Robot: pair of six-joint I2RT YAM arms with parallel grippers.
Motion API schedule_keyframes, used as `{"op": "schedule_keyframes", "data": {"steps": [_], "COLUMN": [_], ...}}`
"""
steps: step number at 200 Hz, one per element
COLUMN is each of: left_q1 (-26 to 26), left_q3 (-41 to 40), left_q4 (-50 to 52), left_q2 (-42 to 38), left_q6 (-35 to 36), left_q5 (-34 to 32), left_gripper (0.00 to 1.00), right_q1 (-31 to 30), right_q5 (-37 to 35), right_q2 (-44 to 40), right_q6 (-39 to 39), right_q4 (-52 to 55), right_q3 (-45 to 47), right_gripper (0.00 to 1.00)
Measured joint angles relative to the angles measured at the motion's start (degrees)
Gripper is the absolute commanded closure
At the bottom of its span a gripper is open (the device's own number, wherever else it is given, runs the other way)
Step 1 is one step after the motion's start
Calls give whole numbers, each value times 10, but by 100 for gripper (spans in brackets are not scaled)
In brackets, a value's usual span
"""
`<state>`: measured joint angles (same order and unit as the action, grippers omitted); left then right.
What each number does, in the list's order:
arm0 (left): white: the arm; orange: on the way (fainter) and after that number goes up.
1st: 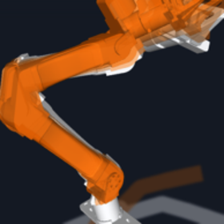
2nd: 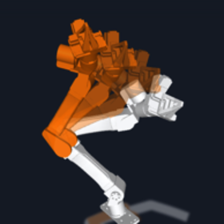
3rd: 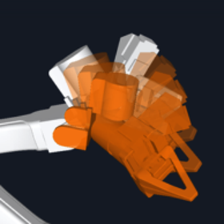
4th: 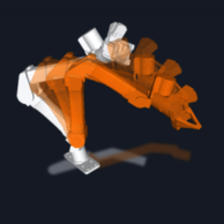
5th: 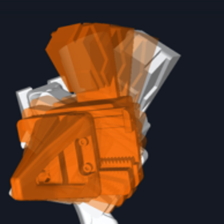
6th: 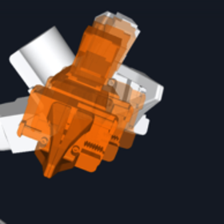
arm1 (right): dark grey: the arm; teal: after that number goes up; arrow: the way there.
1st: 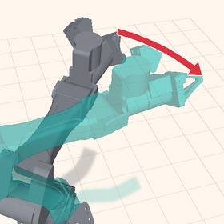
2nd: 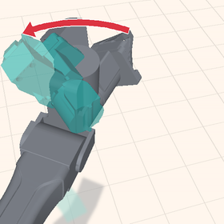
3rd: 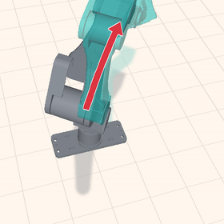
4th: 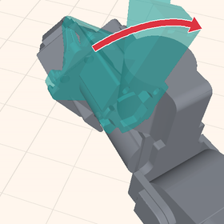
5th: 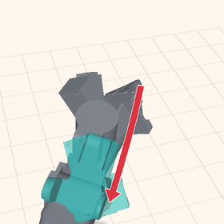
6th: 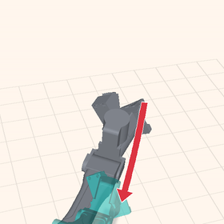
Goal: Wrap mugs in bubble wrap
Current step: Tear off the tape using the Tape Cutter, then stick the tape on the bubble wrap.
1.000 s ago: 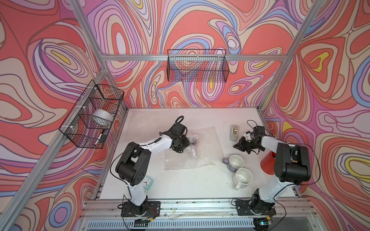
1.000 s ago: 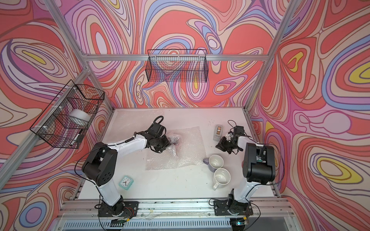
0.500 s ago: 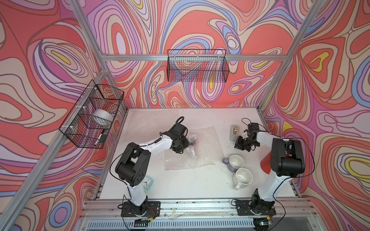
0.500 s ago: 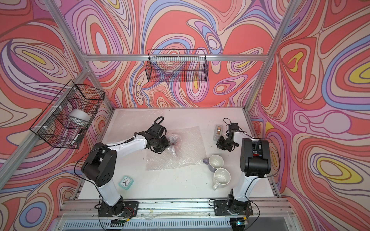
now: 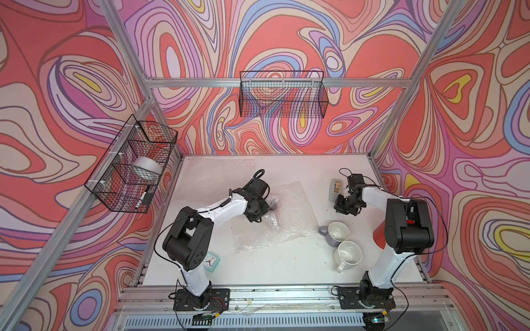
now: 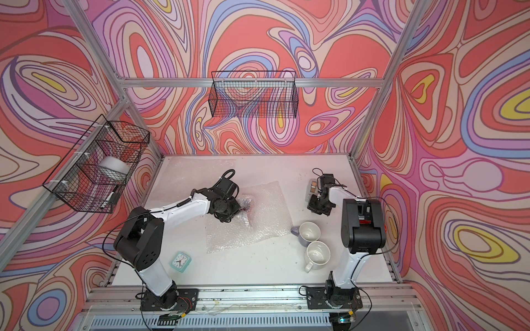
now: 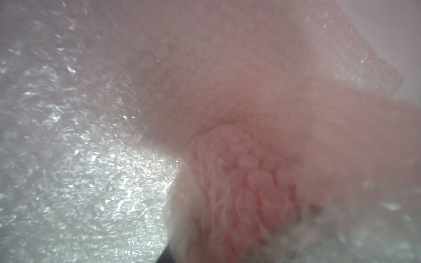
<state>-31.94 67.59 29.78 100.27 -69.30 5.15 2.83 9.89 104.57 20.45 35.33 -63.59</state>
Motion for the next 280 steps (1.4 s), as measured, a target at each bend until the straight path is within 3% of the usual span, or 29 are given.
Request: {"op": "schedule_keyframes", "data": {"steps": [87, 137, 184, 229, 280], "left_q1": [-7, -7, -7, -7, -8], "left_q3": [16, 16, 16, 17, 17], "left_q4": [22, 17, -3, -21, -33], "left_q2": [7, 9, 15, 20, 23], "left_q6": [0, -13, -28, -35, -41], "left_q5": [-7, -3, 8, 18, 26], "left_gripper": [73, 73, 72, 72, 72], "right_q1": [2, -18, -53, -139, -241], "right_q5": [-51, 9, 113, 189, 214], "right_q2": [-45, -184, -205, -158, -144], "right_q6": [2, 9, 101, 213, 260], "right_q4": [17, -30, -148, -282, -342], "right_q3": [31, 43, 37, 25, 25], "right_gripper": [100, 100, 100, 100, 100]}}
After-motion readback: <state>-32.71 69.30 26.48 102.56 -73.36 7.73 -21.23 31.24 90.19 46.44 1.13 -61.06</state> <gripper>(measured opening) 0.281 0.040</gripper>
